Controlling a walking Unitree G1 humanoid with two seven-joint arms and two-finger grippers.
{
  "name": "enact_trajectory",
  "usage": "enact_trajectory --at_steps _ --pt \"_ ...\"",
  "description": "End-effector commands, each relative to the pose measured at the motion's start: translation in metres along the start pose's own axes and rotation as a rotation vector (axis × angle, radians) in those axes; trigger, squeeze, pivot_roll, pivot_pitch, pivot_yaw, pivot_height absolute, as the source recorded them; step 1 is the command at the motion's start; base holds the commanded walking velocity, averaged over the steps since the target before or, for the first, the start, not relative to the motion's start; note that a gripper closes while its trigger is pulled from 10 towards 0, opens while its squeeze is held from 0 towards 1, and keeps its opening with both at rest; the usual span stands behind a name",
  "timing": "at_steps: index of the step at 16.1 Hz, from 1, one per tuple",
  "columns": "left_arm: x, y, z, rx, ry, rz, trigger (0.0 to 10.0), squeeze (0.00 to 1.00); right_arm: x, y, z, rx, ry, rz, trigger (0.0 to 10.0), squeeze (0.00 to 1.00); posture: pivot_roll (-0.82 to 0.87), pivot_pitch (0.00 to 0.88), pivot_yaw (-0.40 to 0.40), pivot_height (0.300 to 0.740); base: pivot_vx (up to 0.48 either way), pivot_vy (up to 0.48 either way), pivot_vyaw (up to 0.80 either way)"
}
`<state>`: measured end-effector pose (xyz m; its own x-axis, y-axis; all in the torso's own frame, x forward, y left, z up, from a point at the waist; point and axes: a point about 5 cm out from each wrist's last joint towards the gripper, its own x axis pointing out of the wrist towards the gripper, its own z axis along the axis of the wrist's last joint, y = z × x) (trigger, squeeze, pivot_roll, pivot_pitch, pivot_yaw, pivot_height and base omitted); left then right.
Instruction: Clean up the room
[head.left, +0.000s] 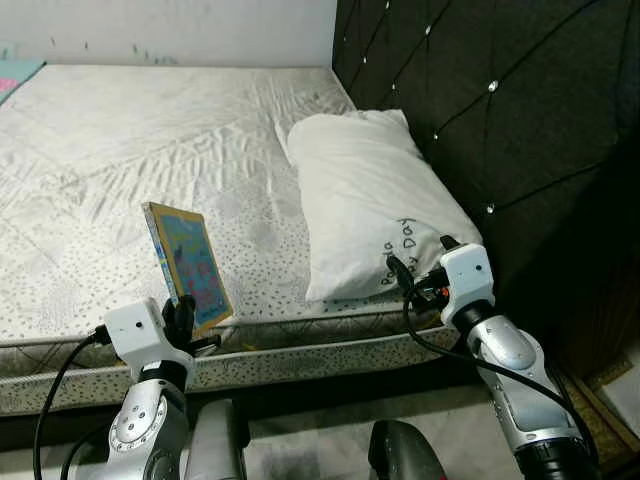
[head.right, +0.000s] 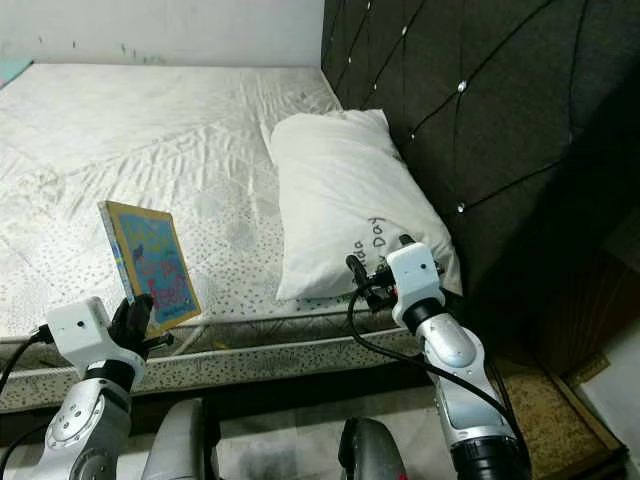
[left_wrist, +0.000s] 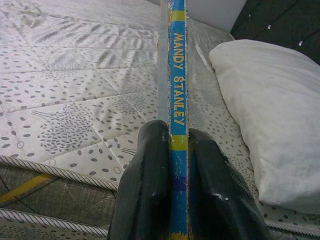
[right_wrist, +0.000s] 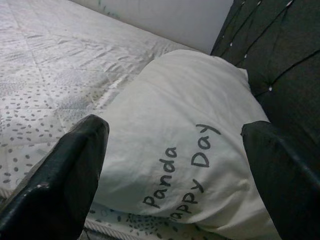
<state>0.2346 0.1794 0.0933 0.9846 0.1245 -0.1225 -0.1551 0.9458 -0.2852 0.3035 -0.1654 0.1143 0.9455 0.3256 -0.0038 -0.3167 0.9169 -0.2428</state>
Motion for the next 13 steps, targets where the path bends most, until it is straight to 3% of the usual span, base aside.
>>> enact_trajectory --at_steps 1,5,13 --pt "0.0000 -0.0066 0.0124 -0.001 -0.065 -0.039 10.0 0.00 -0.0004 -0.0009 0.0044 -0.015 -0.015 0.013 10.0 0.00 -0.14 0.026 -0.064 0.572 0.000 0.000 0.00" --pt "-0.0013 -0.0098 0.0128 0.004 -0.068 -0.058 10.0 0.00 -0.0021 0.0015 0.0063 -0.045 -0.029 0.033 10.0 0.00 -0.14 0.032 -0.061 0.572 0.362 0.000 0.26" --pt "-0.0023 -0.0109 0.0116 0.001 -0.049 -0.068 10.0 0.00 -0.0053 -0.0004 0.0023 -0.024 -0.012 0.014 10.0 0.00 -0.14 0.058 -0.052 0.572 0.351 0.000 0.00"
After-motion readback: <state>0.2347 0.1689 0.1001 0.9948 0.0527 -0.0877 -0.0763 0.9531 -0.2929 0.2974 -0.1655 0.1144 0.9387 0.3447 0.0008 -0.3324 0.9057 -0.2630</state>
